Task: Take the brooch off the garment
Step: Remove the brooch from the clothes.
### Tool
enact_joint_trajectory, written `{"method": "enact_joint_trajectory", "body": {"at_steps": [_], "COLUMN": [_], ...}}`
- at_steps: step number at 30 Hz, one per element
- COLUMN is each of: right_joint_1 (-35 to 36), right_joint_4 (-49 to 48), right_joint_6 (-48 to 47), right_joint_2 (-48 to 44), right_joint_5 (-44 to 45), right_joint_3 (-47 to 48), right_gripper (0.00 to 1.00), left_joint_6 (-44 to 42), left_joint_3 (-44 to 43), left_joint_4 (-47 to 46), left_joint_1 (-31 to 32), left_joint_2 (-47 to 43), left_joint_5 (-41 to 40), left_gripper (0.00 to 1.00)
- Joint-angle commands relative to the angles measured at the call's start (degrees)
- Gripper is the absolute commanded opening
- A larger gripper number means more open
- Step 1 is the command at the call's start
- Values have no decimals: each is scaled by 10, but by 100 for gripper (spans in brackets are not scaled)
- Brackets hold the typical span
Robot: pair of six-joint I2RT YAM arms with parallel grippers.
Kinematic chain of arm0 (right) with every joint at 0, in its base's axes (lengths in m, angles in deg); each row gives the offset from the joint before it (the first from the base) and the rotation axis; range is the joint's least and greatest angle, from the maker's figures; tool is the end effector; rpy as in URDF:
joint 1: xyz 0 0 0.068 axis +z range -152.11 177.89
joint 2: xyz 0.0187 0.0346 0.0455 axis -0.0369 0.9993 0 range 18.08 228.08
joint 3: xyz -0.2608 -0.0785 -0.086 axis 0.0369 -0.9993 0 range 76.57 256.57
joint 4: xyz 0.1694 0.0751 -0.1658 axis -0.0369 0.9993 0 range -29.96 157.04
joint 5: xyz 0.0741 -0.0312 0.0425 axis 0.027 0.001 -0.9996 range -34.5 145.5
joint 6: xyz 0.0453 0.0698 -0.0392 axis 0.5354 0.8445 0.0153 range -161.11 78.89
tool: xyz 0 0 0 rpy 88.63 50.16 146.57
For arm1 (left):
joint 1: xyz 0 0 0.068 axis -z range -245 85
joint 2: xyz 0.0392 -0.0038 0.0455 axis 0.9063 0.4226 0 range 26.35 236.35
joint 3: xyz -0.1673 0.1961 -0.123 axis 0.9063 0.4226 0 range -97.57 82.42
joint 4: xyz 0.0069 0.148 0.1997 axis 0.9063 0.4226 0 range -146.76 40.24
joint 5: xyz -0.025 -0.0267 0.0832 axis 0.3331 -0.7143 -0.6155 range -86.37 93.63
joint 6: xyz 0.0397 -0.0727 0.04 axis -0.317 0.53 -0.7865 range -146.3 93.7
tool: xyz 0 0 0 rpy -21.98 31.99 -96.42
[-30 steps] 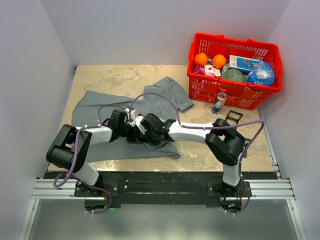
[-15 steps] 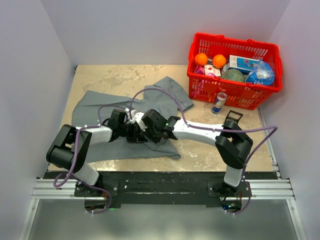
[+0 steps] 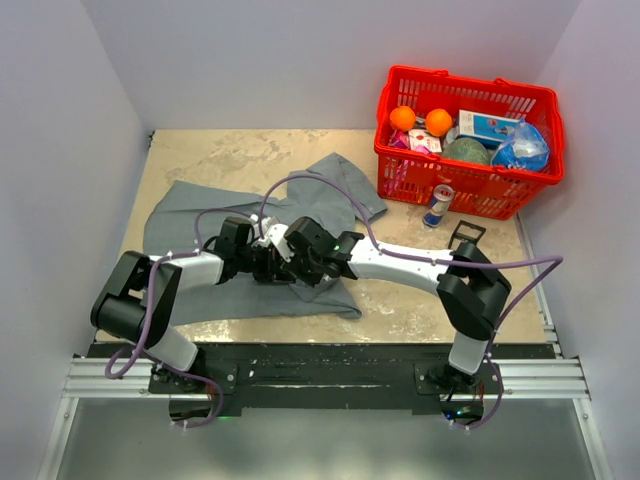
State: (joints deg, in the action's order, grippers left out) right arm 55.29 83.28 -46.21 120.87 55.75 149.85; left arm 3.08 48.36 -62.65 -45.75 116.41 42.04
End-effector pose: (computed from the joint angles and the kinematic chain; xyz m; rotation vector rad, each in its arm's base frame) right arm 0.2196 0.3427 0.1975 -1.3116 2.1648 0.3710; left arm 0.2553 -0.1434 0.1260 0.0953 2.5459 -1.1799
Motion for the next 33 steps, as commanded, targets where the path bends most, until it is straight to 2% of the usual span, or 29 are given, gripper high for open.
{"method": "enact_joint_trajectory", "body": {"at_steps": [1, 4, 5, 8, 10, 11, 13, 15, 18, 26, 28, 31, 32, 33], "right_joint_1": [-2, -22, -55, -132, -149, -162, -171, -190, -207, -215, -214, -213, -207, -202], "right_joint_4": [7, 13, 11, -20, 3, 12, 42, 57, 75, 43, 41, 26, 24, 19], "right_joint_6": [-17, -11, -1, 26, 12, -4, -12, -10, 10, 39, 33, 8, 4, -1], "right_joint_2": [-44, -57, -65, -101, -108, -107, -101, -85, -63, -59, -60, -46, -43, -42], "right_joint_5": [-11, -61, -137, -274, -322, -379, -415, -496, -560, -587, -539, -517, -459, -428], "right_joint_3": [21, 29, 32, 12, 18, 23, 41, 52, 69, 48, 43, 31, 29, 27], "right_gripper": [0, 0, 0, 0, 0, 0, 0, 0, 0, 0, 0, 0, 0, 7], "left_joint_6": [1, 0, -1, -3, -3, -4, -5, -5, -5, -3, -1, 0, 0, -1], "left_joint_3": [0, -1, -2, 0, 2, 1, 1, 1, 1, 5, 8, 11, 11, 12], "left_joint_4": [-36, -35, -35, -34, -36, -37, -39, -40, -41, -45, -48, -50, -49, -53], "left_joint_1": [-4, -5, -5, -5, -5, -5, -5, -5, -5, -5, -5, -5, -5, -4], "left_joint_2": [-28, -30, -32, -41, -45, -45, -44, -43, -43, -45, -45, -46, -46, -48], "left_joint_5": [16, 17, 16, 14, 15, 14, 16, 18, 18, 19, 20, 18, 18, 20], "left_gripper": [0, 0, 0, 0, 0, 0, 0, 0, 0, 0, 0, 0, 0, 0]}}
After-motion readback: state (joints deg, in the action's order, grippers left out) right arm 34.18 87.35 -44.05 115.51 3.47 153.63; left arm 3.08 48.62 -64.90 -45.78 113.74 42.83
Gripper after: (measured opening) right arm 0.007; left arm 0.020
